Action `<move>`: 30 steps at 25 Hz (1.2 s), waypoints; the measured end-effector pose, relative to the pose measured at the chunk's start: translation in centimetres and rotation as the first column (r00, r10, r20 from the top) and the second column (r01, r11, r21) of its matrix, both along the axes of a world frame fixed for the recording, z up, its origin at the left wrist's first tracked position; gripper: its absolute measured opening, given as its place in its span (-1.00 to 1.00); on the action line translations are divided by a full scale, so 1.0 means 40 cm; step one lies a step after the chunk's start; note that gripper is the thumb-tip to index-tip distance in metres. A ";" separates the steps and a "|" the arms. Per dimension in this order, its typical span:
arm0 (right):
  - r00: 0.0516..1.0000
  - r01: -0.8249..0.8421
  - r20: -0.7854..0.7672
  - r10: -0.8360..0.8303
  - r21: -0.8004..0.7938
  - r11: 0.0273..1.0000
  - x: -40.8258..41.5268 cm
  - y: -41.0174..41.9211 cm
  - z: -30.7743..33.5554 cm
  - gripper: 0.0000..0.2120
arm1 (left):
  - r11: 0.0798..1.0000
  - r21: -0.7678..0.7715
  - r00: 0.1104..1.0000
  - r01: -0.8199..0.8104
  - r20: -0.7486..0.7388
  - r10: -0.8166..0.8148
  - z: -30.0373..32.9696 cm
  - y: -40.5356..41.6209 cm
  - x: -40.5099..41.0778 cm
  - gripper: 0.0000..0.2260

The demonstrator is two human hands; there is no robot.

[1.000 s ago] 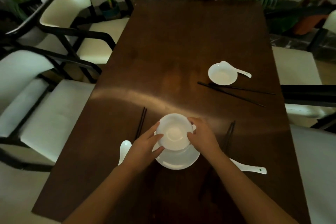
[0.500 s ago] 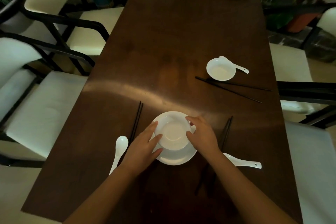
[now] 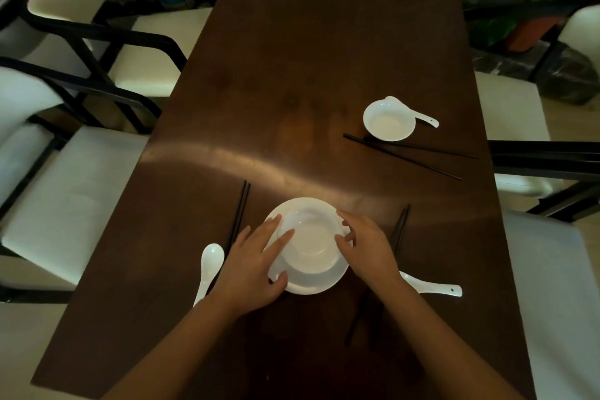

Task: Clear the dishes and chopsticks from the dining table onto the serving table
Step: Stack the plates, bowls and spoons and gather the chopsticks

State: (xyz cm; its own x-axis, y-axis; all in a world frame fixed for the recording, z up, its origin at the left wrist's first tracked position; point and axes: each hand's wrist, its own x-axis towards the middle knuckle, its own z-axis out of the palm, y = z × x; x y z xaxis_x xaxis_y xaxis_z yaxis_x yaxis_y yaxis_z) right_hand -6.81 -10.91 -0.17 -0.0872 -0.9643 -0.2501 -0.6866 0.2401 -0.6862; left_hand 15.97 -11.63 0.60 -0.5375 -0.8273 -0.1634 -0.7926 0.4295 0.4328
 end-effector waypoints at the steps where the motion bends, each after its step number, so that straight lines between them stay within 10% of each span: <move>1: 0.997 -0.035 -0.072 0.029 -0.076 0.997 -0.012 -0.001 0.014 -0.62 | 0.997 -0.066 0.999 0.035 0.006 -0.034 0.017 -0.011 0.006 -0.42; 5: 0.858 -0.225 -0.513 -0.007 -0.389 0.893 -0.095 -0.052 0.059 -0.73 | 0.930 -0.335 0.989 0.150 0.045 -0.144 0.080 -0.149 -0.047 -0.61; 13: 0.728 -0.109 -0.661 -0.184 -0.376 0.920 -0.290 -0.300 0.128 -0.70 | 0.924 -0.271 0.945 0.269 0.260 -0.199 0.105 -0.509 -0.369 -0.61; 25: 0.862 0.189 -0.485 -0.148 0.037 0.981 -0.421 -0.518 -0.040 -0.68 | 0.985 -0.116 0.912 0.129 0.404 -0.072 -0.035 -0.701 -0.612 -0.67; 30: 0.923 0.329 -0.231 -0.307 0.066 0.942 -0.413 -0.523 -0.057 -0.61 | 0.998 0.063 0.975 -0.021 0.221 0.006 -0.063 -0.689 -0.625 -0.67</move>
State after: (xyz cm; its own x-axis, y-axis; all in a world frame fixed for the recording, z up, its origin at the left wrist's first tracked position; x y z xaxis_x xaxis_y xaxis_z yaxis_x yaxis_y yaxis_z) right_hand -23.34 -31.83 -2.45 -0.4475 -0.8471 -0.2866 -0.6902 0.5309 -0.4916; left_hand -9.04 -39.19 -1.92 -0.4713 -0.8182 -0.3294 -0.8770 0.3952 0.2732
